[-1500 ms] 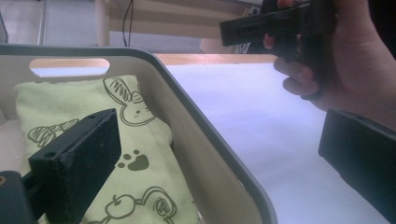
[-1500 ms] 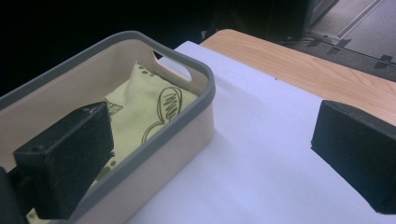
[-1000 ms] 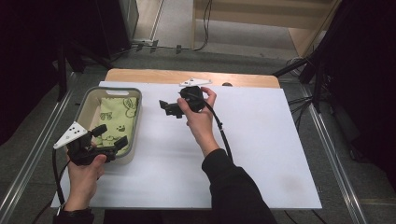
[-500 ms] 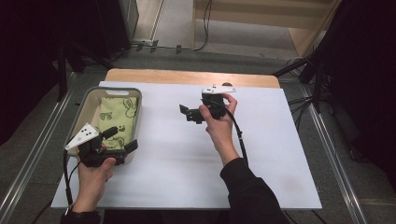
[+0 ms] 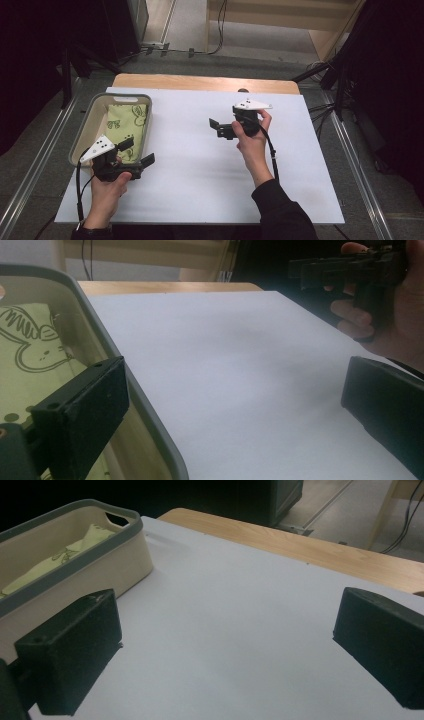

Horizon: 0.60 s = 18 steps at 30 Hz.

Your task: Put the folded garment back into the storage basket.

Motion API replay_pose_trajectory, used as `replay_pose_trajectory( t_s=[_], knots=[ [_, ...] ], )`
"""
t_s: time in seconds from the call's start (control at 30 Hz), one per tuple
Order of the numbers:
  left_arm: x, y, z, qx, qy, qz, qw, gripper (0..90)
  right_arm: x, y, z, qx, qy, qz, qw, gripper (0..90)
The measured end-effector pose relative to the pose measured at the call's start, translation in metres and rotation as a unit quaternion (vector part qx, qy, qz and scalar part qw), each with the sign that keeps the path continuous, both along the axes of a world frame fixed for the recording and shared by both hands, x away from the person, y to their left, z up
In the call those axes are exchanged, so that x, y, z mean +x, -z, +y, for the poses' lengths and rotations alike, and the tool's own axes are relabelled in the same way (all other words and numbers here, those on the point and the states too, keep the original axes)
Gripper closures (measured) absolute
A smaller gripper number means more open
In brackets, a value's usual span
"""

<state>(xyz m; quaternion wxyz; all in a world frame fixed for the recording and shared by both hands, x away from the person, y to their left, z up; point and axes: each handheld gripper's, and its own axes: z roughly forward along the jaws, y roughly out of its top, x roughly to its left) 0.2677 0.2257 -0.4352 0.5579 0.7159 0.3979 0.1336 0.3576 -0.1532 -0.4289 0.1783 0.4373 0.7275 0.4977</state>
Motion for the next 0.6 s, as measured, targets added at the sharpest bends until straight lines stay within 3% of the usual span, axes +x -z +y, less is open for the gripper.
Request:
replay_pose_trajectory(
  t_s=[0.6],
  knots=[
    [-0.008,0.001,-0.02,0.014,0.023,-0.006,0.9996,0.0,-0.035,0.011,-0.058,0.008,0.03,-0.004,0.9995,0.0]
  ],
)
